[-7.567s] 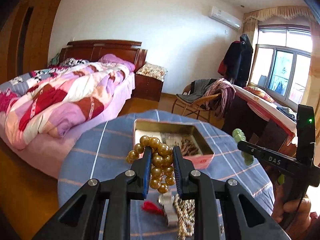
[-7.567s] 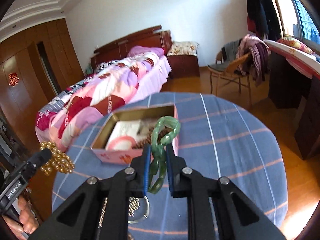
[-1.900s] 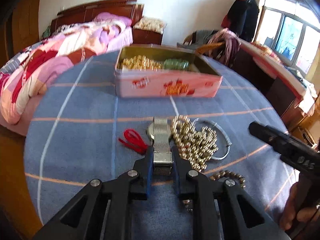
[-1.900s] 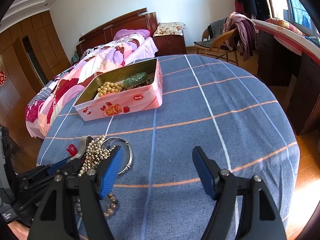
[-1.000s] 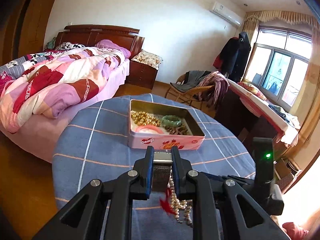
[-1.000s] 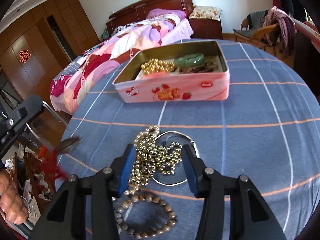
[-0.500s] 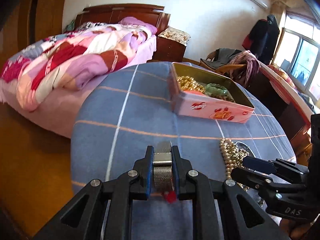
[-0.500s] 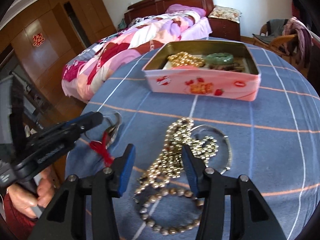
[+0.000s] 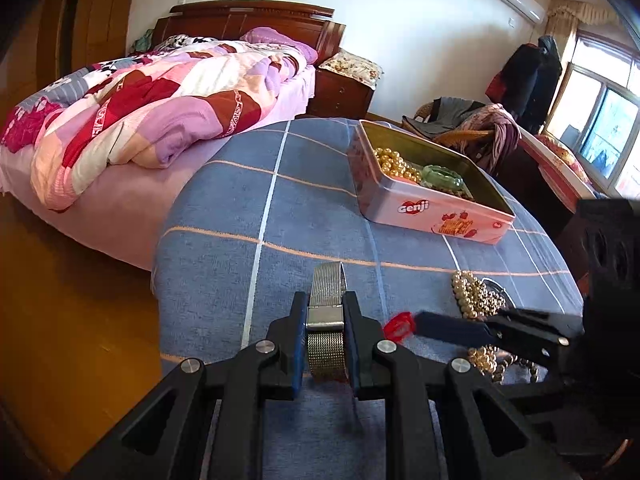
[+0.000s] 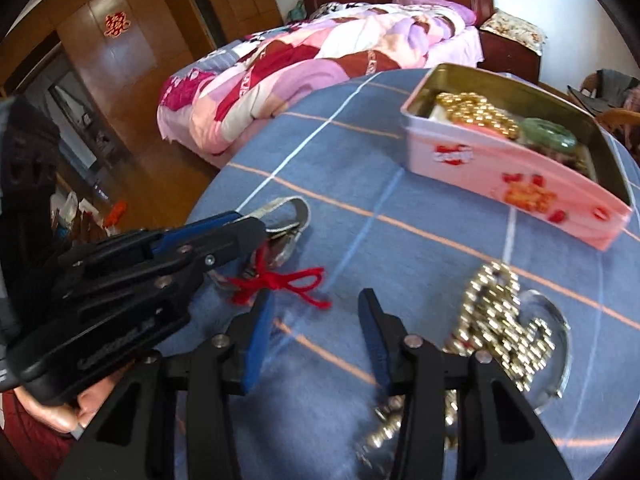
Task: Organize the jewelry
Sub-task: 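Lift the silver watch with the left tool while the right tool moves toward the red string, then grasp the red string with the right tool while the left tool regrips the silver watch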
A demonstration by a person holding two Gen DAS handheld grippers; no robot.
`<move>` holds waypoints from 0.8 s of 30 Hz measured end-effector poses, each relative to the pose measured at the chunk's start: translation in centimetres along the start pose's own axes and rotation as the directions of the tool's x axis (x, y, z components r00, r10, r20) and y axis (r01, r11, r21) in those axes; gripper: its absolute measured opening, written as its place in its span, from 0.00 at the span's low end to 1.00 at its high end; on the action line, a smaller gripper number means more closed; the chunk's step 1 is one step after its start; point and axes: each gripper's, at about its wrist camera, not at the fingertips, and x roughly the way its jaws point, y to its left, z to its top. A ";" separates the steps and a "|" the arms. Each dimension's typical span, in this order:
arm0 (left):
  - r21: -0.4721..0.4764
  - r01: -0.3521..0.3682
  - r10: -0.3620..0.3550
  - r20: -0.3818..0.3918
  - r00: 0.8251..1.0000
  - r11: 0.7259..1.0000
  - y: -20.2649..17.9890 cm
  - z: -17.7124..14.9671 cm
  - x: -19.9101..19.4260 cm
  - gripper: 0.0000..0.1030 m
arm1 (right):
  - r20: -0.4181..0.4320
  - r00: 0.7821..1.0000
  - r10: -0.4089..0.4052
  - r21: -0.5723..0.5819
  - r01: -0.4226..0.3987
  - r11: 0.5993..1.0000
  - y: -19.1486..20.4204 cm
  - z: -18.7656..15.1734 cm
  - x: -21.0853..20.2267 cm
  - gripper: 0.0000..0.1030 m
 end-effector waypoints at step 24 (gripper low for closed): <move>0.000 0.063 -0.063 -0.005 0.998 0.998 0.8 0.6 0.1 0.16 | 0.045 0.999 0.026 0.103 -0.030 0.994 -2.3 0.7 -0.8 0.10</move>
